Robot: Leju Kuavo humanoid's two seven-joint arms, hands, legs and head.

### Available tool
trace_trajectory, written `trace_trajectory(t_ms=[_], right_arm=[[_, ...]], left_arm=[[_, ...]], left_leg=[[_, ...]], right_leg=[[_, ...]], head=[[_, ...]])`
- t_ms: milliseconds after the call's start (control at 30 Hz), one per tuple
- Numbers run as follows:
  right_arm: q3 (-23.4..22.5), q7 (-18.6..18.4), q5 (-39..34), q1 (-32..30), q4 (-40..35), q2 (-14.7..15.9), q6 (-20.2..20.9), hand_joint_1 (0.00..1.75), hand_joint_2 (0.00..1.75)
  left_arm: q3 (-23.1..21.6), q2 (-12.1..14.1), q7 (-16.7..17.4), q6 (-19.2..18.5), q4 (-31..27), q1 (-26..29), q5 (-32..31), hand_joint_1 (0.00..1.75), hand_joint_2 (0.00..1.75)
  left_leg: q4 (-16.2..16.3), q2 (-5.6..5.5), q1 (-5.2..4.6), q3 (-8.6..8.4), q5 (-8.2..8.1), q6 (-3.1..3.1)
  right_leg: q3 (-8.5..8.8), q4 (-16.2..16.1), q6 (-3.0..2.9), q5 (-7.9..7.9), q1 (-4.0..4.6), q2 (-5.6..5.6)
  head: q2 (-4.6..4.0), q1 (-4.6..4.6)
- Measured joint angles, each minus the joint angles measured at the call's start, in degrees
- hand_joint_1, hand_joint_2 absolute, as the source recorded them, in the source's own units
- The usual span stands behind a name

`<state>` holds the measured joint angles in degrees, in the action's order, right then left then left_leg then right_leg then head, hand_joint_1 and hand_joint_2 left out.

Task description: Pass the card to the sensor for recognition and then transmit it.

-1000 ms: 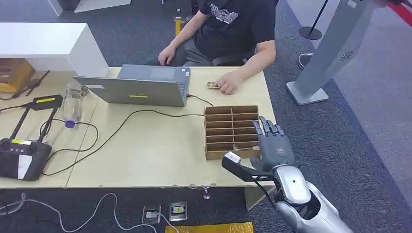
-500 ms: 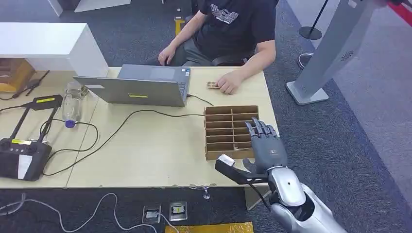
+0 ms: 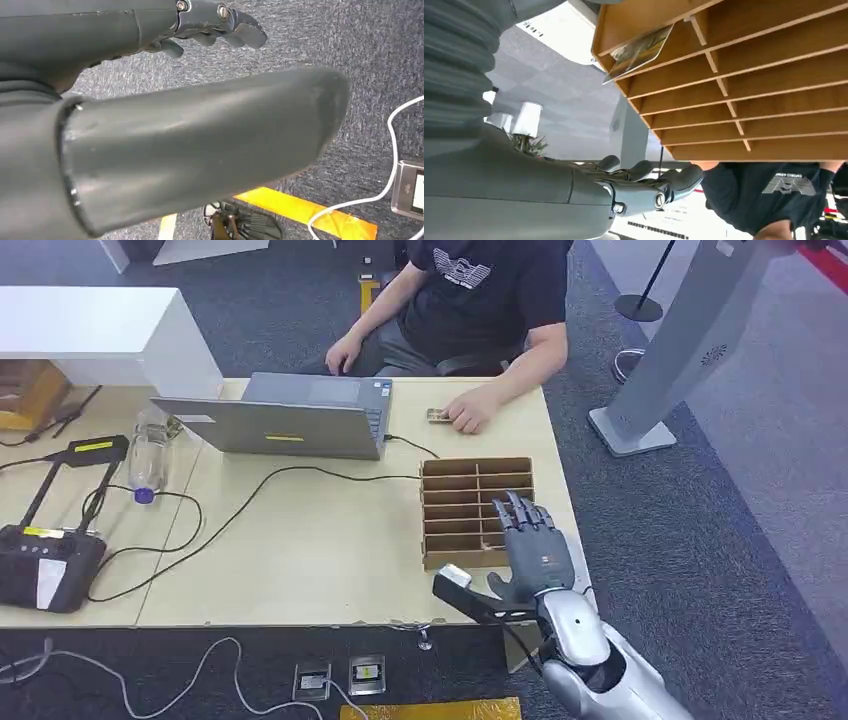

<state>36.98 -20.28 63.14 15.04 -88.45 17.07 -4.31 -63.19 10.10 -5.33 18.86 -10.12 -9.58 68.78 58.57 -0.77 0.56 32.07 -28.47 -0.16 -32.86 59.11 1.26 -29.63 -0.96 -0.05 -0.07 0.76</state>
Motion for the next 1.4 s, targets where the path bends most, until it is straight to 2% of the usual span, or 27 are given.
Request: trace_trajectory(t_ms=[1100,1167,1200,1233,1267,1333,1400], right_arm=[[0.55,1.81,0.02,2.37,7.50,-2.47,-2.01,0.00,1.75],[0.55,1.86,0.02,2.48,7.80,-2.47,-2.27,0.19,1.75],[0.55,1.86,0.02,2.53,8.02,-2.47,-2.42,0.42,1.75],[0.55,1.86,0.02,2.61,8.20,-2.49,-2.54,1.03,1.75],[0.52,1.86,0.04,2.68,8.39,-2.49,-2.62,1.31,1.75],[0.52,1.79,0.04,2.72,8.70,-2.47,-2.82,1.40,1.75],[0.52,1.75,0.04,2.72,9.00,-2.47,-2.88,1.41,1.75]], left_arm=[[0.00,0.00,0.46,0.09,0.00,0.01,0.02,0.00,0.00],[0.00,0.00,0.46,0.09,0.00,0.01,0.02,0.00,0.00],[0.00,0.00,0.46,0.11,0.00,0.01,0.00,0.00,0.00],[0.00,0.00,0.46,0.11,0.00,0.01,0.02,0.00,0.00],[0.00,0.00,0.46,0.11,0.00,0.01,0.02,0.00,0.00],[0.00,0.00,0.46,0.11,0.00,0.01,0.02,0.00,0.00],[0.00,0.00,0.46,0.11,0.00,0.01,0.00,0.00,0.00]], left_leg=[[0.00,0.00,0.00,0.00,0.00,0.00],[0.00,0.00,0.00,0.00,0.00,0.00],[0.00,0.00,0.00,0.00,0.00,0.00],[0.00,0.00,0.00,0.00,0.00,0.00],[0.00,0.00,0.00,-0.01,0.00,0.00],[0.00,0.00,0.00,-0.01,0.00,0.00],[0.00,0.00,0.00,-0.01,0.00,0.00]], right_leg=[[0.00,0.00,0.00,0.00,0.00,0.00],[0.00,0.01,0.00,0.00,0.00,0.00],[0.00,0.01,0.00,0.00,0.00,0.00],[0.00,0.00,0.00,0.00,0.00,0.00],[0.00,0.01,0.00,0.00,0.00,0.00],[0.00,0.00,0.00,0.00,0.00,0.00],[-0.01,0.01,0.00,0.00,0.00,0.00]], head=[[0.00,0.00],[0.00,0.00],[0.00,0.00],[0.00,0.00],[0.00,0.00],[0.00,0.00],[0.00,0.00]])
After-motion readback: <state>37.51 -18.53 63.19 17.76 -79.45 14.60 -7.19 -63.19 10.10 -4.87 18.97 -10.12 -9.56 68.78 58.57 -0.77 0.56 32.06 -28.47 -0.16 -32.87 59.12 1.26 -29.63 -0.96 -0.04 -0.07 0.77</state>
